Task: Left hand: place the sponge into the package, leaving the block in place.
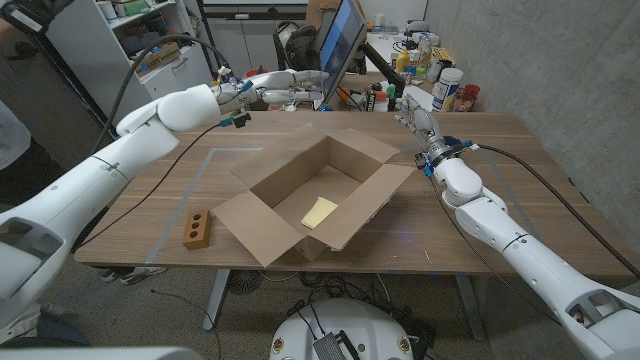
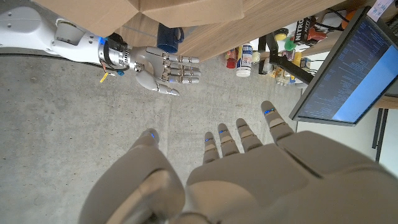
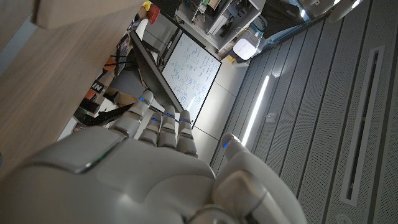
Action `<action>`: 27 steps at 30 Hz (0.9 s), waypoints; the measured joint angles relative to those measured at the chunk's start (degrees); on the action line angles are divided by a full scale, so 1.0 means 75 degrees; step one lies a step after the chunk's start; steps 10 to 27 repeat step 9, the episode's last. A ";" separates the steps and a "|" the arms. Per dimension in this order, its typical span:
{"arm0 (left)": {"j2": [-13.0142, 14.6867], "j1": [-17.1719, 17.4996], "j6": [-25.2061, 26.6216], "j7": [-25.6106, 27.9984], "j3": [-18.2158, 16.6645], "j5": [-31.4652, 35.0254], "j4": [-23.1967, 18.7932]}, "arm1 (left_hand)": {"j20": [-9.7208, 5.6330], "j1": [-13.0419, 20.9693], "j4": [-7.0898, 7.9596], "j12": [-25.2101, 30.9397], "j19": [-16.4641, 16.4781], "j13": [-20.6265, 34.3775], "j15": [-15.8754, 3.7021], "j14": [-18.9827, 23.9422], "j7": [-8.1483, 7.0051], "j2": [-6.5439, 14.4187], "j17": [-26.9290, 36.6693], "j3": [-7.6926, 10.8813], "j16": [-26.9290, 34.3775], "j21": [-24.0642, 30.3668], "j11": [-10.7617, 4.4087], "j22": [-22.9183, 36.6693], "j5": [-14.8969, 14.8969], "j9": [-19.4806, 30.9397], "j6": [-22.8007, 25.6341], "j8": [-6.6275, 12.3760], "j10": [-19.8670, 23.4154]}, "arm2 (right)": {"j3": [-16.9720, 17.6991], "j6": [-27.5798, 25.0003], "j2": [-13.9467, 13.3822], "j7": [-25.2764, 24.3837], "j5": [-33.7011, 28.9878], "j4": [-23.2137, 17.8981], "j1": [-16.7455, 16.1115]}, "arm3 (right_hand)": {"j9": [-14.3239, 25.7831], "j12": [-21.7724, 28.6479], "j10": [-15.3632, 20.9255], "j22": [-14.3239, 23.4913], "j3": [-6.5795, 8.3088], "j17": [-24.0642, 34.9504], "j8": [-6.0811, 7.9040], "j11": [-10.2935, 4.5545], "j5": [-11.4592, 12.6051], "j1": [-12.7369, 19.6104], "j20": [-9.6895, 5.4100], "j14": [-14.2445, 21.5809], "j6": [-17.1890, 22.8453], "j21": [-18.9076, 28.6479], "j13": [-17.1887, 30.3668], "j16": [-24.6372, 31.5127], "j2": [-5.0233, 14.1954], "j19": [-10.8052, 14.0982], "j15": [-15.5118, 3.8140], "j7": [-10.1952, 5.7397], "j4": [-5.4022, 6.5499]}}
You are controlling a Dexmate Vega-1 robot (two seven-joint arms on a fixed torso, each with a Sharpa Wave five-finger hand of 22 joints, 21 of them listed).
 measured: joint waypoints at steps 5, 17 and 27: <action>-0.0018 -0.0009 -0.0030 0.0021 0.0000 -0.0002 0.0107 | 0.0000 -0.0014 0.0000 0.0031 0.0000 0.0000 0.0000 0.0000 0.0000 -0.0015 0.0000 0.0000 0.0000 -0.0013 0.0000 0.0000 0.0000 0.0000 0.0000 0.0000 0.0000 | 0.0022 -0.0004 -0.0036 -0.0066 -0.0040 -0.0159 -0.0153 | 0.0000 0.0000 0.0000 0.0000 -0.0041 0.0000 0.0000 0.0000 0.0000 0.0000 0.0000 0.0000 0.0051 0.0000 0.0000 0.0000 0.0000 0.0000 0.0000 -0.0005 0.0024; -0.0067 -0.0069 -0.0031 0.0040 0.0022 -0.0002 0.0206 | 0.0000 -0.0014 0.0000 0.0031 0.0000 0.0001 -0.0033 -0.0033 0.0019 -0.0015 0.0000 0.0000 0.0000 -0.0013 0.0000 0.0000 0.0000 0.0000 0.0020 0.0000 0.0000 | 0.0060 0.0040 -0.0057 -0.0110 -0.0057 -0.0242 -0.0259 | 0.0000 0.0000 0.0018 0.0000 -0.0041 0.0000 0.0000 -0.0017 0.0000 0.0000 -0.0001 0.0029 0.0051 0.0000 0.0000 0.0000 0.0000 0.0000 0.0028 -0.0005 0.0025; -0.0067 -0.0069 -0.0031 0.0040 0.0022 -0.0002 0.0206 | 0.0000 -0.0014 0.0000 0.0031 0.0000 0.0001 -0.0033 -0.0033 0.0019 -0.0015 0.0000 0.0000 0.0000 -0.0013 0.0000 0.0000 0.0000 0.0000 0.0020 0.0000 0.0000 | 0.0060 0.0040 -0.0057 -0.0110 -0.0057 -0.0242 -0.0259 | 0.0000 0.0000 0.0018 0.0000 -0.0041 0.0000 0.0000 -0.0017 0.0000 0.0000 -0.0001 0.0029 0.0051 0.0000 0.0000 0.0000 0.0000 0.0000 0.0028 -0.0005 0.0025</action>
